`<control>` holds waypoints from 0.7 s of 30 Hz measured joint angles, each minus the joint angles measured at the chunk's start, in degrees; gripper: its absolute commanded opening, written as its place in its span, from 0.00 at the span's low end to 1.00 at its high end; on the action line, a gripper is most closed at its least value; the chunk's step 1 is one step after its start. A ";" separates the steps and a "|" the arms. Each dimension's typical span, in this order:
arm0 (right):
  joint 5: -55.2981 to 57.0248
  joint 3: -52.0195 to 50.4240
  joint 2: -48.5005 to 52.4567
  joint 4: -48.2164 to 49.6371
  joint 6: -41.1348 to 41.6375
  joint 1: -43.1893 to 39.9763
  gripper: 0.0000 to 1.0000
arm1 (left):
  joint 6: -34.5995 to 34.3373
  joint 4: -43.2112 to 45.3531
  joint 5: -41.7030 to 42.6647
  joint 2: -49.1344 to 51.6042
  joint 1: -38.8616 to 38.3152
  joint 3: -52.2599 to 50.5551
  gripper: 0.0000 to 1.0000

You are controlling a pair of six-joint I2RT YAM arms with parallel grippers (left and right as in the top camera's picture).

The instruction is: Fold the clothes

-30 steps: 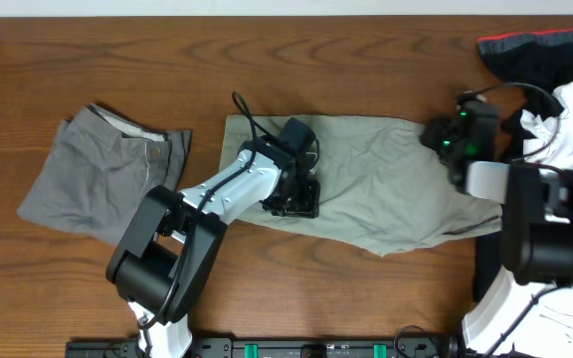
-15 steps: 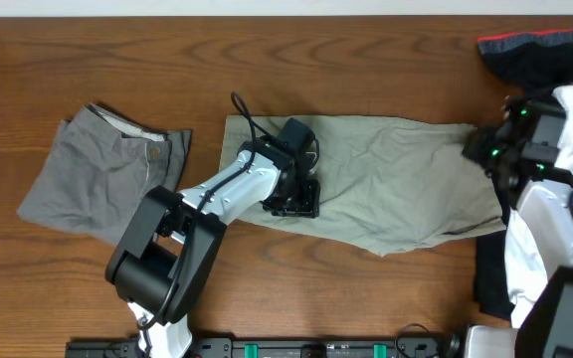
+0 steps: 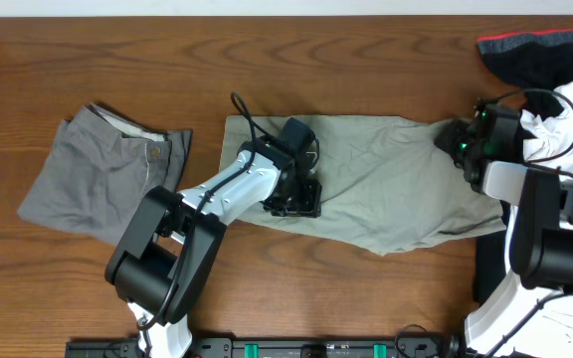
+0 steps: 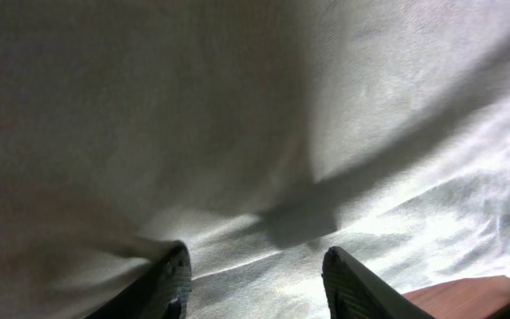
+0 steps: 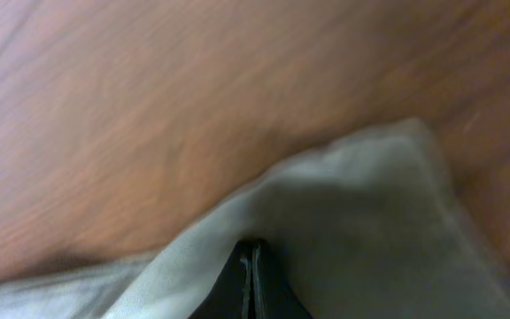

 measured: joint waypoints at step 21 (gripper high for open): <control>-9.31 0.87 -4.74 11.02 -0.17 -4.24 0.15 | -1.05 -0.28 0.22 -0.39 0.00 0.02 0.57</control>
